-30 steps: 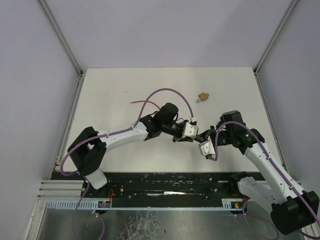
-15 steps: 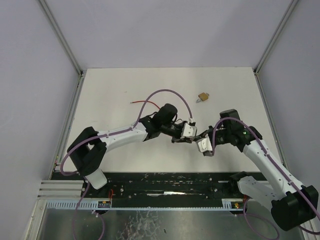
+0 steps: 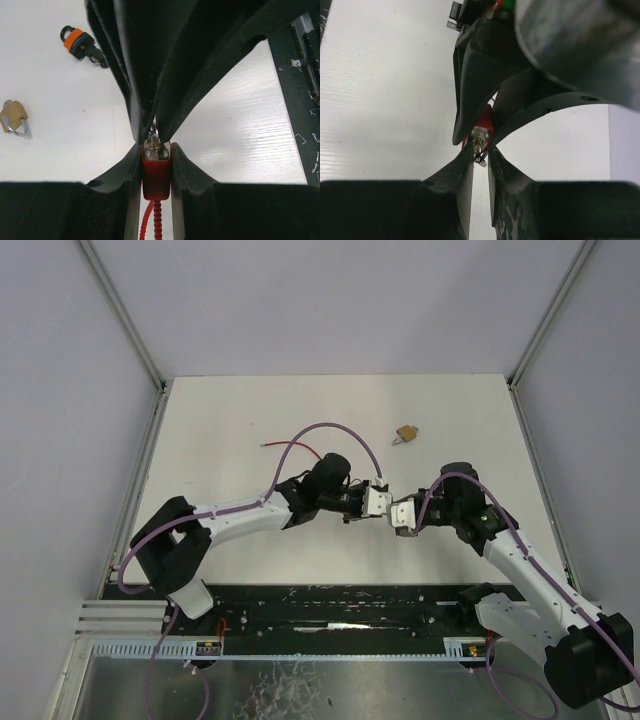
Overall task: Lock with the key
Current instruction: Lock the lock.
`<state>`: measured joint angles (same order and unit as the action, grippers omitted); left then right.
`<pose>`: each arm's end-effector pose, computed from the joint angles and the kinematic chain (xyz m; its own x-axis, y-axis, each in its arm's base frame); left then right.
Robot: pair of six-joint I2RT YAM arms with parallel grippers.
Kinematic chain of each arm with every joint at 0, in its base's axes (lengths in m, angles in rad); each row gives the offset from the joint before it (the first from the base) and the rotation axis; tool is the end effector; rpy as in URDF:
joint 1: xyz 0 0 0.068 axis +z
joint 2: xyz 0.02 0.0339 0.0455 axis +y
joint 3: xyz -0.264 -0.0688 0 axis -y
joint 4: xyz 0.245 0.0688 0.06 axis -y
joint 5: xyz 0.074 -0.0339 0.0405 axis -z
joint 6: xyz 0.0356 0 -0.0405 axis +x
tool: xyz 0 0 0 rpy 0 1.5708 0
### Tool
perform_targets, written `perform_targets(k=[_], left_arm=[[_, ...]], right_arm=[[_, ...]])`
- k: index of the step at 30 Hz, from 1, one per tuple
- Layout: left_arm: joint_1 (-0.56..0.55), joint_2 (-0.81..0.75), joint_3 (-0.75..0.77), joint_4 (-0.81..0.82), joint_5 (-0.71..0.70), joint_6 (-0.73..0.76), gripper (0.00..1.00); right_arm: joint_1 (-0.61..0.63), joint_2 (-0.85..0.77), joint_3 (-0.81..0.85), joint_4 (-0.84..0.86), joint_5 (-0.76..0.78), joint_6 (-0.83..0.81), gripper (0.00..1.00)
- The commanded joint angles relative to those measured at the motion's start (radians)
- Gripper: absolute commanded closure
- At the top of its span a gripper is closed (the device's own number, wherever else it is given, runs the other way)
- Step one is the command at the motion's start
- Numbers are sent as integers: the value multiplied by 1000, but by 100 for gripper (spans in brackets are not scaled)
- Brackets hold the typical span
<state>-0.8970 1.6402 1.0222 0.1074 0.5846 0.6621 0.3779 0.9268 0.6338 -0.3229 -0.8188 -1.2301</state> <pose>0.2113 -0.2961 0.2331 0.3448 0.3898 -0.8539 0.9384 -0.1211 0.3236 0.1704 0.0956 0.2545 0.5804 -0.4623 -0.6704 -0.7754 -0.0622 -0.6284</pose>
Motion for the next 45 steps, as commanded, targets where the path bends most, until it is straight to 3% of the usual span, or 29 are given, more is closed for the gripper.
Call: perform_targets(k=[1, 4, 10, 15, 17, 19, 20, 22, 24, 26, 28, 29, 32, 34, 36, 38, 41, 45], left_arm=[[-29, -46, 3, 147, 7, -12, 100], [-32, -46, 1, 149, 2, -11, 100], [-29, -32, 15, 80, -66, 40, 100], [-31, -38, -1, 51, -174, 126, 100], [-31, -44, -20, 87, -222, 140, 100], [-28, -41, -16, 93, -240, 134, 100], [-22, -40, -8, 88, -220, 126, 100], [-2, -46, -4, 74, -153, 113, 100], [19, -62, -16, 75, -65, 108, 100], [27, -73, -20, 42, 11, 146, 100], [31, -62, 9, -10, 110, 158, 100], [65, 35, 170, -265, 392, 216, 100], [73, 157, 374, -526, 478, 308, 100], [74, 202, 430, -604, 459, 314, 100], [68, 182, 397, -545, 408, 278, 100], [41, 99, 260, -307, 282, 186, 100], [3, -26, 40, 51, 118, 140, 100], [-40, -86, -84, 273, -30, 142, 100]], right_arm=[[1, -13, -17, 113, 66, 72, 84], [2, -19, -6, 102, 67, 71, 100], [-15, -63, 70, -90, 15, -56, 100], [-52, -111, 105, -115, 91, -22, 100], [-52, -98, 105, -203, -14, -108, 100], [-51, -66, 92, -412, -255, -368, 100], [-48, -42, 86, -468, -316, -440, 100], [-37, -23, 94, -480, -269, -482, 100], [-36, -71, 74, -295, -185, -287, 100], [-36, -110, 90, -109, 33, -46, 100], [-37, -122, 96, -35, 169, 28, 100], [-35, -120, 87, -222, 61, -336, 100], [-20, -83, 102, -376, -84, -514, 100], [-17, -76, 132, -387, -98, -455, 100], [-19, -95, 156, -298, -73, -230, 100], [-38, -121, 153, -184, -59, -17, 100], [-83, -131, 156, -120, -92, 152, 100], [-147, -83, 150, -26, -193, 382, 100]])
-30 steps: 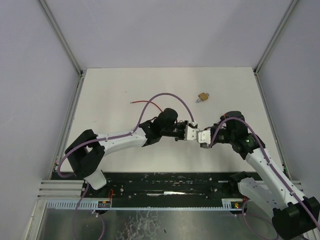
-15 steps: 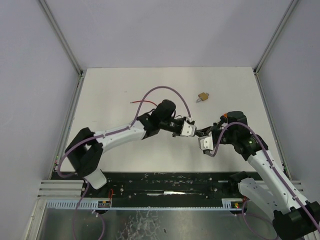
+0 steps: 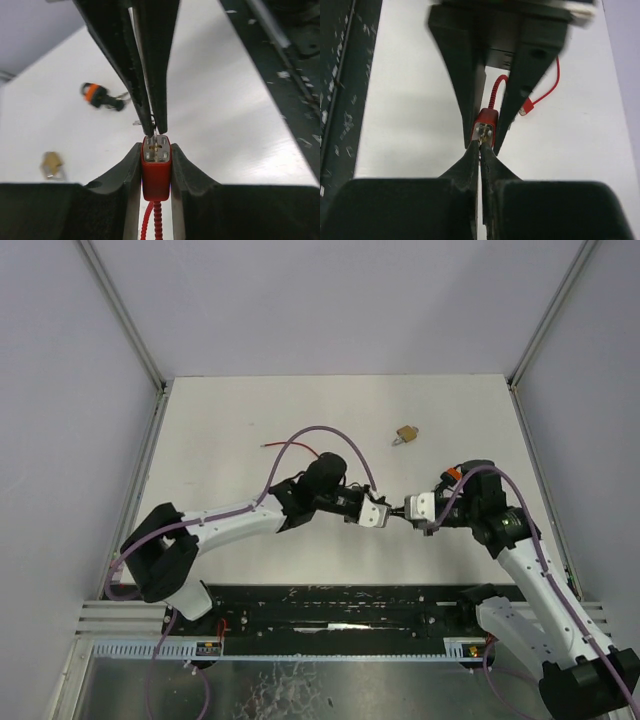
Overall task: Lock with the key
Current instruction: Lock the lock.
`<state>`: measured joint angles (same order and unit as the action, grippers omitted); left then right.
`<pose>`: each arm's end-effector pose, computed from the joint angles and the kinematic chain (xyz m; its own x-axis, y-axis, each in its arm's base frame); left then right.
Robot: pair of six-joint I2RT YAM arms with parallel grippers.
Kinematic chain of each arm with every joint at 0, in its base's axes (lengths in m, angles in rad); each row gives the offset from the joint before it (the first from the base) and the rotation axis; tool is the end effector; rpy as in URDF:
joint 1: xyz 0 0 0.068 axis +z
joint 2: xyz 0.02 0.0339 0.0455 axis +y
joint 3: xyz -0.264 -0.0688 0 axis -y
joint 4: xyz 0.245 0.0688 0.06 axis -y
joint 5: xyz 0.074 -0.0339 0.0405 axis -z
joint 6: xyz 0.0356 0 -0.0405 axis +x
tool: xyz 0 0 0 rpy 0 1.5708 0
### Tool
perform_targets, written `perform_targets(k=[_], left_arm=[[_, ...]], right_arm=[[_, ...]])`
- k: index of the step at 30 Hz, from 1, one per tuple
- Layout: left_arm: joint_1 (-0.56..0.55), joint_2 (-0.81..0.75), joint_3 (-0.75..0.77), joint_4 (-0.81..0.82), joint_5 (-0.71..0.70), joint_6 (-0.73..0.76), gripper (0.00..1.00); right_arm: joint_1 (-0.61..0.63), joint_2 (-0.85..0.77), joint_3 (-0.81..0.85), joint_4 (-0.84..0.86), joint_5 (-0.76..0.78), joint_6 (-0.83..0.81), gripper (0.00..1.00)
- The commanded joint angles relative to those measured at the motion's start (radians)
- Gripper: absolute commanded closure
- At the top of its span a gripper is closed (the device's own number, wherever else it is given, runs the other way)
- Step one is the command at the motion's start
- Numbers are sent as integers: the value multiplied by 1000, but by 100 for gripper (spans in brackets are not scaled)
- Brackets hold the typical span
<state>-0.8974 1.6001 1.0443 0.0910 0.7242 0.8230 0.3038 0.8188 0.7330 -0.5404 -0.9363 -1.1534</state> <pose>0.2045 -0.2942 0.2540 0.5100 0.2413 -0.8256 0.8543 -0.2541 0.4535 0.1498 0.0770 0.2894 0.5046 -0.4097 -0.7599 -0.8355 -0.0101 -0.5494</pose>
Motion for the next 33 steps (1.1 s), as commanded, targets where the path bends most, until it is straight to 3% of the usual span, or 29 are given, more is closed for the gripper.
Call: perform_targets(k=[1, 3, 6, 11, 17, 23, 27, 30, 33], left_arm=[[-58, -53, -125, 328, -220, 0, 100], [-94, -42, -138, 365, -347, 32, 100], [-131, -1, -120, 364, -543, 72, 100], [-131, 33, -78, 302, -615, 68, 100], [-83, 26, -56, 243, -483, -3, 100], [-72, 21, -62, 232, -470, -11, 100], [-71, 56, -10, 162, -486, -13, 100], [-71, 90, 43, 70, -459, -15, 100], [-40, 125, 105, -48, -320, -23, 100]], right_arm=[[-80, 40, 48, 217, -97, 358, 100], [-90, 70, 45, 259, -121, 441, 100], [-91, 80, 33, 254, -122, 413, 100], [-92, 40, 68, 202, -113, 381, 100], [-124, 5, 130, 137, -87, 368, 100], [-139, 2, 145, 96, -112, 330, 100], [-138, 9, 174, -112, -278, 42, 100], [-138, 17, 192, -219, -257, -127, 100], [-138, 5, 210, -256, -194, -203, 100]])
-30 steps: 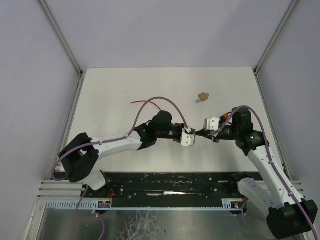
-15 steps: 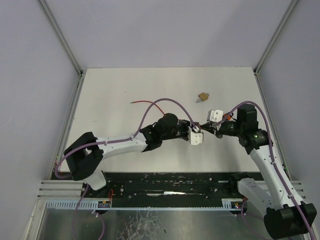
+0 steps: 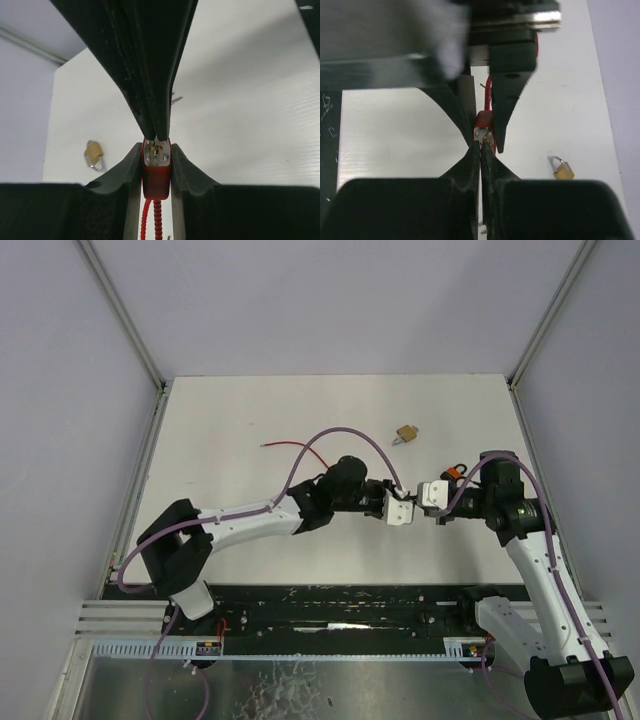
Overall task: Lock with the key
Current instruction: Lock the lock.
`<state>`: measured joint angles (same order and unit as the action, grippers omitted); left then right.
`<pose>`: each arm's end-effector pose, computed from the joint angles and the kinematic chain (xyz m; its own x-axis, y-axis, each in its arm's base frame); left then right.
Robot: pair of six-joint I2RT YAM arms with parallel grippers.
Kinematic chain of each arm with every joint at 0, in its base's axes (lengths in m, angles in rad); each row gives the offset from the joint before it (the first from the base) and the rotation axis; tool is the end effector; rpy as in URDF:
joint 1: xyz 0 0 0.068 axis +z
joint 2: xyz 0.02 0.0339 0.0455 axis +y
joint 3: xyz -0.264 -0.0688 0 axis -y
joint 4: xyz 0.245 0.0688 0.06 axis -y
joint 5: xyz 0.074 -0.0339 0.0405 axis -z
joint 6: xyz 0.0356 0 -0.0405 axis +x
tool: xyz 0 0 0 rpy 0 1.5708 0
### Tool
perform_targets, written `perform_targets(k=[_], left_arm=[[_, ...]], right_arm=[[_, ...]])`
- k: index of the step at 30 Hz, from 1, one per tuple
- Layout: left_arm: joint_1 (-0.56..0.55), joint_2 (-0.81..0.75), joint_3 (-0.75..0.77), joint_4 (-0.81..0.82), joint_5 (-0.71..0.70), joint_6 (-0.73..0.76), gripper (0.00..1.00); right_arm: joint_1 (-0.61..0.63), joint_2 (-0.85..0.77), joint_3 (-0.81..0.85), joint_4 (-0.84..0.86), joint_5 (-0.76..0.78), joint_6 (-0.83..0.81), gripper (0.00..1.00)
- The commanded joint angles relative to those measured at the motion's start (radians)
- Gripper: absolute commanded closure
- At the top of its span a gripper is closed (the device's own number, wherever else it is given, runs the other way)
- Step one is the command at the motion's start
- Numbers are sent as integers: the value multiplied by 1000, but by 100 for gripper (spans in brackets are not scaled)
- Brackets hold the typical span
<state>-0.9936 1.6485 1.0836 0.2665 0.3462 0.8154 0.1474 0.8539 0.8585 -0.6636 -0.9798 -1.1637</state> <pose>0.1985 -0.3269 0.2646 0.5927 0.3447 -0.7279 0.7785 -0.0138 0.6274 0.1593 0.0535 0.3162 0.4316 -0.4532 -0.7799 -0.8457 0.0975 -0.5247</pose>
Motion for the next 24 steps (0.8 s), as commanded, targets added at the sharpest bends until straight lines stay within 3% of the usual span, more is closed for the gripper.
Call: perform_targets(k=[1, 6, 11, 15, 17, 21, 24], left_arm=[[65, 91, 94, -264, 105, -17, 100], [70, 113, 125, -300, 127, -30, 100], [79, 77, 81, -242, 131, -43, 100], [79, 32, 26, -166, 147, -52, 100], [78, 13, 5, -138, 155, -57, 100], [79, 1, -4, -125, 172, -58, 100], [80, 2, 2, -130, 179, -64, 100]], right_arm=[[19, -33, 91, -130, -125, -194, 100], [19, -30, 85, 5, 28, -63, 100], [18, -31, 62, 13, -48, 3, 99], [17, -15, -26, 84, -39, 36, 69], [18, -12, -77, 113, -59, 12, 60], [17, 16, -138, 227, -98, 88, 55], [18, 50, -181, 258, -173, 33, 54]])
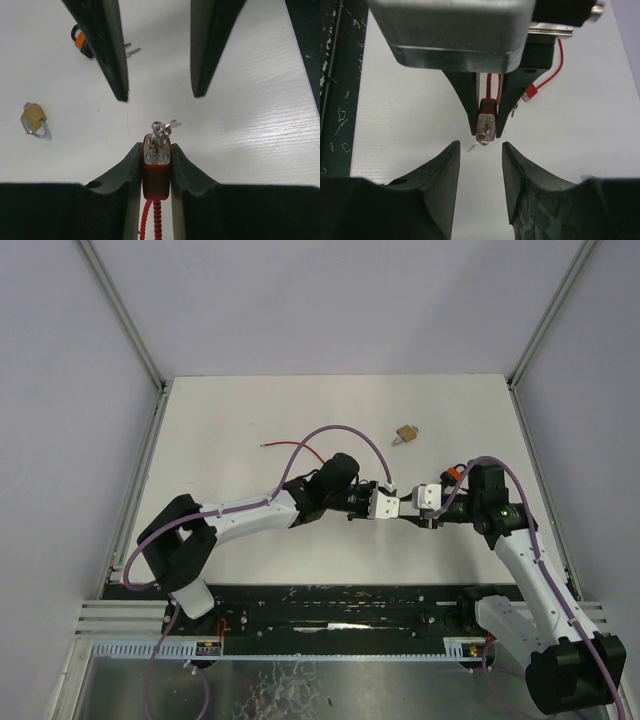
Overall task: Lock with the key
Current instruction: Lock the lock.
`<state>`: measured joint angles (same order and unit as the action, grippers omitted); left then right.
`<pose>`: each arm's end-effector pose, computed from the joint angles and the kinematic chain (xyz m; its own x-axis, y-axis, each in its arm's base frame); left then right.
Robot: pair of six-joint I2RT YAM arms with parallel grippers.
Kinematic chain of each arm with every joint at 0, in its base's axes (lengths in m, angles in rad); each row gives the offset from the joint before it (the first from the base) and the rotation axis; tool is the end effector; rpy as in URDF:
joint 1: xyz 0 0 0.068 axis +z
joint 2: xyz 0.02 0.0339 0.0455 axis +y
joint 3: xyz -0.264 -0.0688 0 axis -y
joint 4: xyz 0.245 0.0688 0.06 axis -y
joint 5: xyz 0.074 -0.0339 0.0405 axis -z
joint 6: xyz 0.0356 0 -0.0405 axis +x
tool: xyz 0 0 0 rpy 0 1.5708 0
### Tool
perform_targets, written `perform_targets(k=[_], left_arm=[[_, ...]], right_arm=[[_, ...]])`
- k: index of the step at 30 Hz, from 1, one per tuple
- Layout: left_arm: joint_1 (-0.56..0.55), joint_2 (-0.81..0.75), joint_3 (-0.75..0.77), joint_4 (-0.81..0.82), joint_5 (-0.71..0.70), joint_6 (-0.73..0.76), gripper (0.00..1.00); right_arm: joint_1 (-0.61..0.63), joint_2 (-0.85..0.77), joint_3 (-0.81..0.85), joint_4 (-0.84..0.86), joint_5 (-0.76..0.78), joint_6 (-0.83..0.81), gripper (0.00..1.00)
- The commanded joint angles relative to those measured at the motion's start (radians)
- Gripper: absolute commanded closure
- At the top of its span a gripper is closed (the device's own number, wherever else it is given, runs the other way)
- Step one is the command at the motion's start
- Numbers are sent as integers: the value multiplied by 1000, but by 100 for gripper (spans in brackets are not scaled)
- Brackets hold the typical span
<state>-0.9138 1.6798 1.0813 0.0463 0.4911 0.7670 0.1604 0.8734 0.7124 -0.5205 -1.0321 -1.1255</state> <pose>0.2155 -0.3069 0.2322 0.4241 0.4522 -0.7847 0.9016 -0.1294 0.4127 0.1664 0.0579 0.2777 0.4000 -0.4043 -0.8225 -0.8800 0.0815 -0.4680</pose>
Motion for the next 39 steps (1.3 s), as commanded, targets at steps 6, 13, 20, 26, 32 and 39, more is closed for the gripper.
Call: perform_targets(k=[6, 13, 20, 26, 32, 39], left_arm=[[-1, -25, 10, 91, 46, -24, 100], [-2, -22, 17, 83, 50, -29, 100], [-2, -19, 21, 75, 51, -29, 100], [0, -18, 30, 61, 67, -29, 100], [-2, 3, 66, 5, 99, -25, 98], [33, -55, 5, 125, 143, -130, 57]], right_arm=[[7, 46, -90, 309, -141, 197, 58], [24, 84, -98, 359, -60, 265, 64], [69, 112, -85, 290, -17, 183, 71], [99, 119, -62, 245, 47, 103, 88], [104, 115, -34, 182, 57, 37, 100], [102, 106, 37, 207, 91, 312, 100]])
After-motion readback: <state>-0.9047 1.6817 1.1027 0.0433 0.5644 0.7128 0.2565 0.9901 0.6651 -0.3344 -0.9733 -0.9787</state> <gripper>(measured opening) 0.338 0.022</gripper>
